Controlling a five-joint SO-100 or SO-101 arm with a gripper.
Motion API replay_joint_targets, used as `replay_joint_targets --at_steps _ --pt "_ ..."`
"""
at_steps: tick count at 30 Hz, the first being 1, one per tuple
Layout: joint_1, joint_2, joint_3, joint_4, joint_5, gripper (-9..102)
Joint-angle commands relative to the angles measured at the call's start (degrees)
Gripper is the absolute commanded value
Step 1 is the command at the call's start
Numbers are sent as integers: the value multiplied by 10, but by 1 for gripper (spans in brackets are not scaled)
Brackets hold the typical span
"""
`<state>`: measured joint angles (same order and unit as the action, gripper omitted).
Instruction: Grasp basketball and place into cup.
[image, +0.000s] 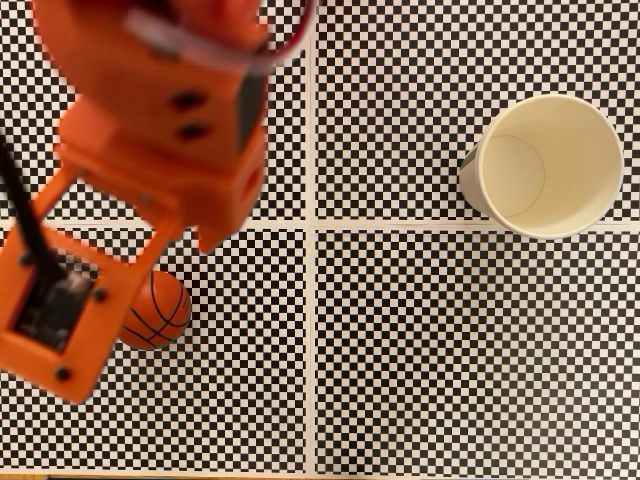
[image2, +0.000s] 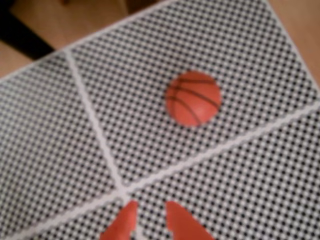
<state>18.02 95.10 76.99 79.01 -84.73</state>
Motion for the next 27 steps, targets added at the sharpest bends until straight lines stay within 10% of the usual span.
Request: replay_joint_targets --at_steps 1,14,27 --pt "11 -32 -62 1 2 0" --pt "35 -254 -279 1 -14 1" --pt "6 -297 -320 1 -35 47"
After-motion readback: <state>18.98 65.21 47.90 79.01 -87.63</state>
